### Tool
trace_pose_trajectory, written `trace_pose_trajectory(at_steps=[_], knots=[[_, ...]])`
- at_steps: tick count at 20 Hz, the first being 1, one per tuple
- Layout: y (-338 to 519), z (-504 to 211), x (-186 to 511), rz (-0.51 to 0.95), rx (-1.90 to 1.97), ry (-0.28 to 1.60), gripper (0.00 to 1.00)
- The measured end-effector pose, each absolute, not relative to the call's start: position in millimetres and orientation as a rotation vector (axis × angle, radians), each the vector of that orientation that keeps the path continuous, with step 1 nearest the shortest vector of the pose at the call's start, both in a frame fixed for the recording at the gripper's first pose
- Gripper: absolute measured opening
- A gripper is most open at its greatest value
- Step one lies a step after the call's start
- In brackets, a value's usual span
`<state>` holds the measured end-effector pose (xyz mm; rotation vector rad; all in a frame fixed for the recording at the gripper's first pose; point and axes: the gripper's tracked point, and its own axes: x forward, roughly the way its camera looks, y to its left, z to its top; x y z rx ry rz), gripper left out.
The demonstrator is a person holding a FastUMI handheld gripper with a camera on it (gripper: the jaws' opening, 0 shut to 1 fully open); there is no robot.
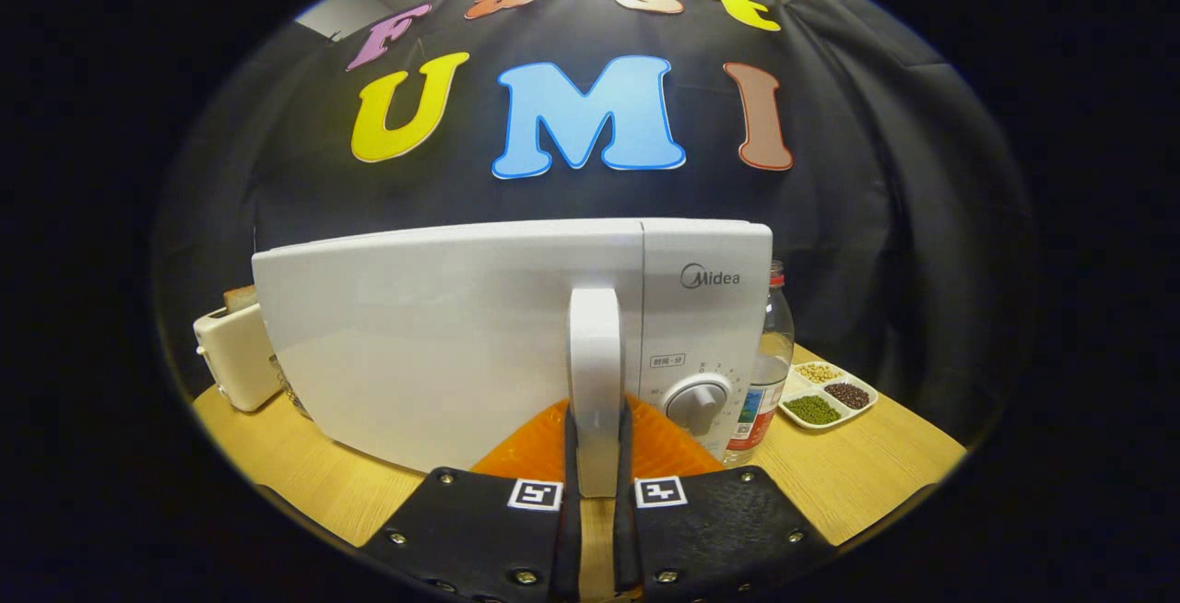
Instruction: Open the microwave, put the food inside, and close the microwave door.
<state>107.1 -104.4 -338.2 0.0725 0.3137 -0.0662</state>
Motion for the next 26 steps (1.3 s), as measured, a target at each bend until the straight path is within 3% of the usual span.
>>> trace_pose_trajectory(at_steps=[16,17,18,23,25,26], knots=[[-102.9,-331.7,85.6,-0.016,-0.002,0.292,0.11],[-80.0,-328.0,81.9,0.060,-0.018,0.263,0.09],[-78.1,-321.1,75.8,0.033,-0.082,0.241,0.01],[-91.3,-317.8,74.9,-0.056,-0.072,0.268,0.01],[-105.0,-317.1,79.1,-0.107,-0.042,0.264,0.14],[-112.6,-316.4,83.0,-0.128,-0.036,0.253,0.30]])
